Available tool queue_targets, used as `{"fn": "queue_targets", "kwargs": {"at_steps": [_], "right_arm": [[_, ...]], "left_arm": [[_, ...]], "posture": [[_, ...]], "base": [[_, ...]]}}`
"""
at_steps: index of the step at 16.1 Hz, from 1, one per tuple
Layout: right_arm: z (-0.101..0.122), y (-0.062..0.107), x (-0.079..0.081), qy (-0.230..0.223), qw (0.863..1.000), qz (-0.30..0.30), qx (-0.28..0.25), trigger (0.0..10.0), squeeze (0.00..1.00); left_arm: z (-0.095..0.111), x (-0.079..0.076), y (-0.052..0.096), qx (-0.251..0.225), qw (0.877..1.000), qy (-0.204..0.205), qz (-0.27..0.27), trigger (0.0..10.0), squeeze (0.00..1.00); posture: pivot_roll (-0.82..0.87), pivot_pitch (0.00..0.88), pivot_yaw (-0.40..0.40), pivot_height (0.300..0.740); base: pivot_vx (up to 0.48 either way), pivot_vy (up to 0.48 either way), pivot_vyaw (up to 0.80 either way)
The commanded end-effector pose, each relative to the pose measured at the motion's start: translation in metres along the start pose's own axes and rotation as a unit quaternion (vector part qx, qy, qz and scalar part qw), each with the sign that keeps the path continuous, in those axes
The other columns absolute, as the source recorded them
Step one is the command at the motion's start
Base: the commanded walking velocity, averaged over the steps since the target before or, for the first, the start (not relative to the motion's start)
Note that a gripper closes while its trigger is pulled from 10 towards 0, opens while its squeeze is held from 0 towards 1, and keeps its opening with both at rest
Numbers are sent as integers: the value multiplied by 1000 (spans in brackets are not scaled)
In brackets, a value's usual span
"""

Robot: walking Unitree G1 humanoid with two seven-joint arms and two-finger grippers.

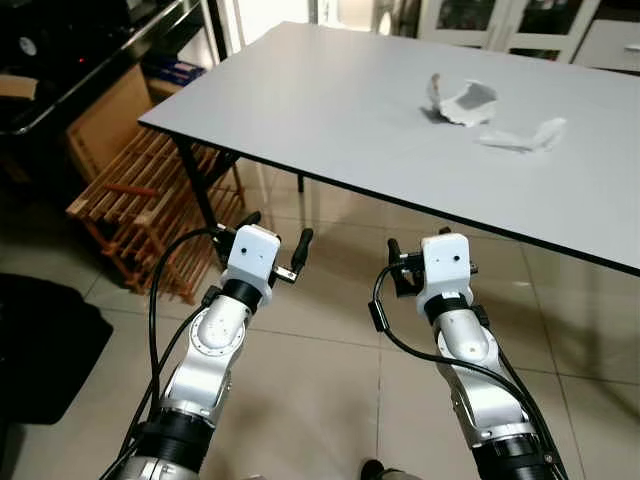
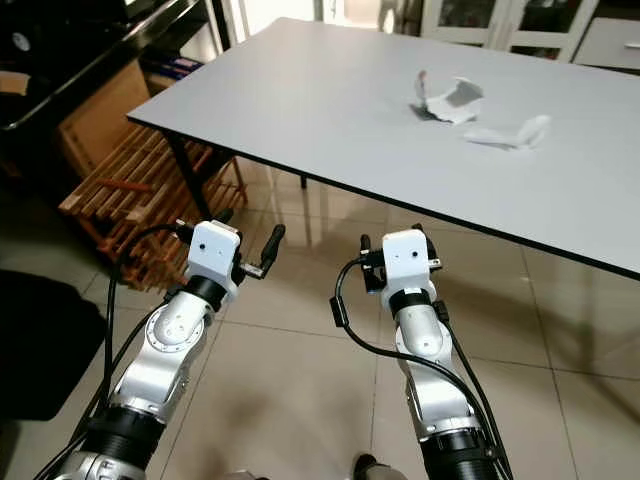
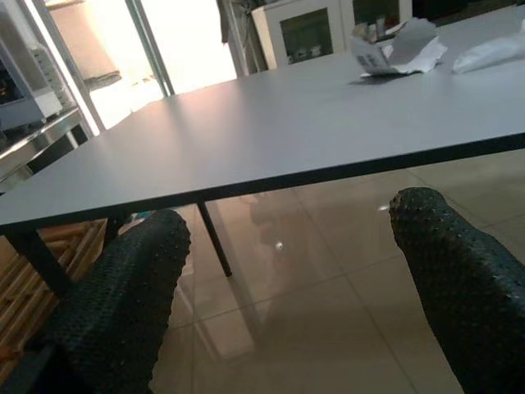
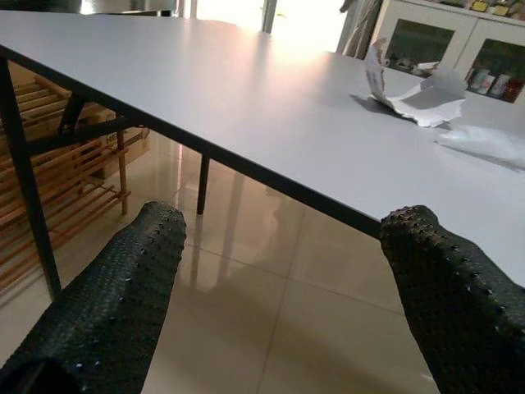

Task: Picking trash to rubbish bin

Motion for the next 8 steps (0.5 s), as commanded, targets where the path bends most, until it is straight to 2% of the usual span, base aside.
{"fn": "queue_targets", "kwargs": {"at_steps": [1, 8], "right_arm": [[2, 1, -2, -2, 1000, -7, -5, 10000, 0], [1, 2, -4, -8, 1000, -14, -5, 10000, 0]], "left_arm": [[4, 1, -3, -6, 1000, -5, -1, 10000, 0], [4, 2, -4, -7, 1000, -6, 2, 10000, 0]], "posture": [[-18, 76, 56, 740], [-29, 69, 62, 740]], "base": [[0, 0, 0], [0, 0, 0]]}}
Point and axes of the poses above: a point about 5 cm out from each wrist's last joint towards the gripper, its own y axis pointing back from the gripper into the wrist, its own z axis along the axis of the wrist's last joint, x = y × z, the point moved 5 cm from there along -y, pointing out of the wrist towards the gripper, and after that the axes turned 14 degrees about y, right-handed, at the moved point
